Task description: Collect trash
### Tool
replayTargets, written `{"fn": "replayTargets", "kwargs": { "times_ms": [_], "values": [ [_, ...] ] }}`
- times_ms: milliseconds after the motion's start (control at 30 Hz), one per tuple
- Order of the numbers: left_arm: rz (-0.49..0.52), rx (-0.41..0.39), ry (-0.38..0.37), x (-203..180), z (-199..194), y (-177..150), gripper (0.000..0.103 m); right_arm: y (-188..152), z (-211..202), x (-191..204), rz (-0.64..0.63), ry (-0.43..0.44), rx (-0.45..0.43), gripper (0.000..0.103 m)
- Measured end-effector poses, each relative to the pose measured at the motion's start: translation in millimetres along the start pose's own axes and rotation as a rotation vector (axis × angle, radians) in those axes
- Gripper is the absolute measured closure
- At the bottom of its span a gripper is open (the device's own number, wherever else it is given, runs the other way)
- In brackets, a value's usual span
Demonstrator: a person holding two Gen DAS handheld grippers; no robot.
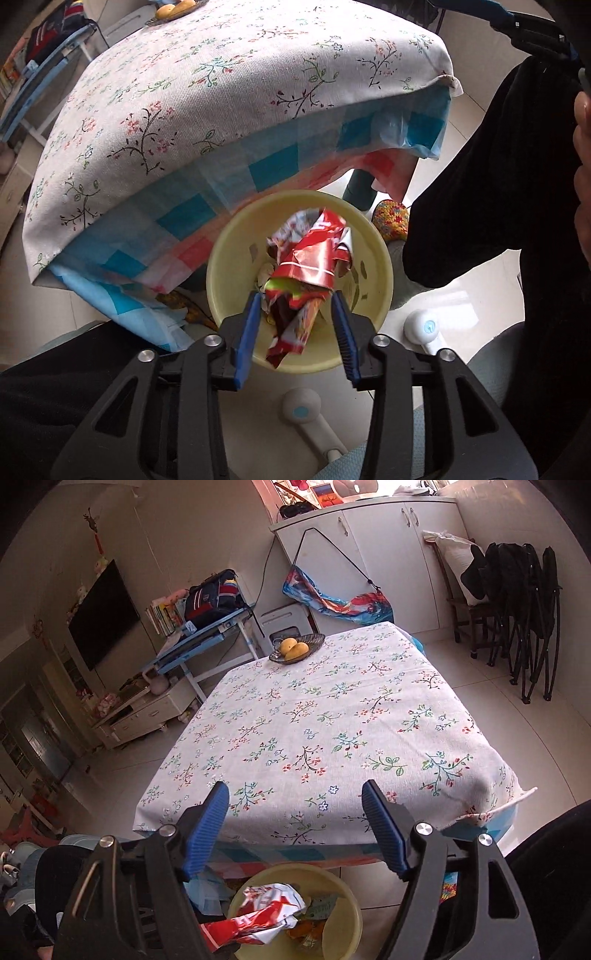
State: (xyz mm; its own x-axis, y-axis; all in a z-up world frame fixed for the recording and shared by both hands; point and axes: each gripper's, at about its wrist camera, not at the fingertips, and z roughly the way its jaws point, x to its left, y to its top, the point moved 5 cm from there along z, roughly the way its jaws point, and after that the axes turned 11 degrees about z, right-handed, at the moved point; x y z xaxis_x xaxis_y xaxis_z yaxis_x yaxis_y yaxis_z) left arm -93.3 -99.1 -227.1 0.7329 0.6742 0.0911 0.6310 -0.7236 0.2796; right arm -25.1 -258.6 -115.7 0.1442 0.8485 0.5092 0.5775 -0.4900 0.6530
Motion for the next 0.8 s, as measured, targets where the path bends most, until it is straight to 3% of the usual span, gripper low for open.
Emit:
{"fn": "replayTargets", "kwargs": {
  "times_ms": [133,233,533,667,800],
  "values": [
    [-0.001,-0.003,0.030,2,-2,-1,0.052,0,-1,1,-0.002,-0.003,-0.003,0.029],
    [-0.034,-0.050,0.090,13,-13,5,0.048,0,-3,1,-0.010,-0.009,-0.011,0.029],
    [-0.244,-0.363,0.335,62,-94,28,0.022,5,-28,14,-0.120,-0.066,-0.135,0.020],
    [-0.307,-0.468,0.391,70,-125,30,0.014,5,-38,22,-0.175,-0.075,-0.176,0.016],
    [-0.339,-0.524,0.415,70,-145,31,0.013,7,-46,26,-0.206,-0.082,-0.205,0.016]
  ]
}}
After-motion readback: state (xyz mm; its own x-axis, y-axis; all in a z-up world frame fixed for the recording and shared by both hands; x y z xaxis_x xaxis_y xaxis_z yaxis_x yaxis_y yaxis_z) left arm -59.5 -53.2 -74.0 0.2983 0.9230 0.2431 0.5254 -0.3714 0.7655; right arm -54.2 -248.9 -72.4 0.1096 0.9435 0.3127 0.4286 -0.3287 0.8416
